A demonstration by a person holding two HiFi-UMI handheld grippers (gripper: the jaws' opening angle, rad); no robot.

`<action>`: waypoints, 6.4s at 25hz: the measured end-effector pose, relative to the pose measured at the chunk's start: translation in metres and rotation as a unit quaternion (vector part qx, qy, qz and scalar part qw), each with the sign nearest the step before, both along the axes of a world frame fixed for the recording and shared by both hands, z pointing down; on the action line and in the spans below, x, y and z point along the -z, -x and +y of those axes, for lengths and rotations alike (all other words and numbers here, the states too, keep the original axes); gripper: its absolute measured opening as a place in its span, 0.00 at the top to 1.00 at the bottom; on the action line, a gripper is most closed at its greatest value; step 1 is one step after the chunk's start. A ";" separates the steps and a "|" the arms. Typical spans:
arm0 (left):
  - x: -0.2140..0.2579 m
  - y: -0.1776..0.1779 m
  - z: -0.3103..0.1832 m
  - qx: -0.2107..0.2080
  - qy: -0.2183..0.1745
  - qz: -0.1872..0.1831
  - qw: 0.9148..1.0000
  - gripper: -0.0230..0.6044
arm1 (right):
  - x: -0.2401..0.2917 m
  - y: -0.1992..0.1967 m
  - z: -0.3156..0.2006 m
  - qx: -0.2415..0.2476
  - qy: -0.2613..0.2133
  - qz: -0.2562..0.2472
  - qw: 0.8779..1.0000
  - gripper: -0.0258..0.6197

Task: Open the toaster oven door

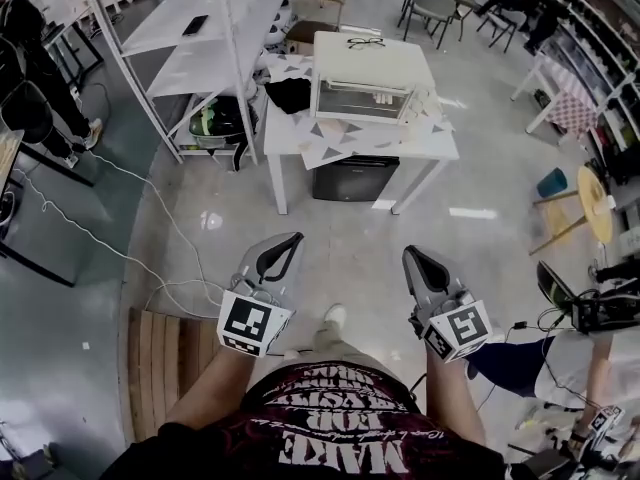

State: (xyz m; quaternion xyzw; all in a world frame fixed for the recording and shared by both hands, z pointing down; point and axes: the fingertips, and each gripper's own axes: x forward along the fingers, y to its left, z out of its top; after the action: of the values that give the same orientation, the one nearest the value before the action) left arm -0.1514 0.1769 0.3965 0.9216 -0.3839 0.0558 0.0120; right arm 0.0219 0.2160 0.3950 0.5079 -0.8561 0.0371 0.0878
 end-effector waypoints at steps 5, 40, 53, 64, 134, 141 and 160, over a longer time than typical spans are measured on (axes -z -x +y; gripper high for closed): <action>0.002 -0.013 -0.019 -0.007 0.006 0.007 1.000 0.95 | -0.001 -0.014 -0.019 -0.009 0.008 -0.004 1.000 0.92; 0.031 -0.104 -0.150 0.039 -0.035 -0.046 0.998 0.95 | 0.000 -0.122 -0.153 0.027 -0.022 -0.052 0.998 0.92; 0.026 -0.105 -0.162 0.046 -0.025 -0.046 0.998 0.95 | -0.015 -0.119 -0.166 0.044 -0.004 -0.072 0.996 0.92; 0.017 -0.106 -0.204 0.028 -0.019 -0.038 0.999 0.95 | -0.018 -0.114 -0.198 0.036 0.002 -0.071 0.997 0.92; -0.007 -0.094 -0.431 -0.061 0.010 0.009 0.998 0.95 | -0.008 -0.069 -0.405 -0.009 0.031 -0.003 0.999 0.92; -0.022 -0.093 -0.439 -0.055 0.017 0.000 0.998 0.95 | -0.012 -0.069 -0.411 -0.002 0.034 0.000 0.999 0.92; -0.036 -0.119 -0.478 -0.030 0.027 -0.034 0.999 0.95 | -0.022 -0.085 -0.472 0.045 0.036 -0.033 0.998 0.92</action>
State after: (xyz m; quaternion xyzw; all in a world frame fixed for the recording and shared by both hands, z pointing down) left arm -0.0320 -0.3015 0.4321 0.9296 -0.3546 0.0981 0.0224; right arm 0.1069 -0.2562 0.4169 0.4639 -0.8786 0.0805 0.0796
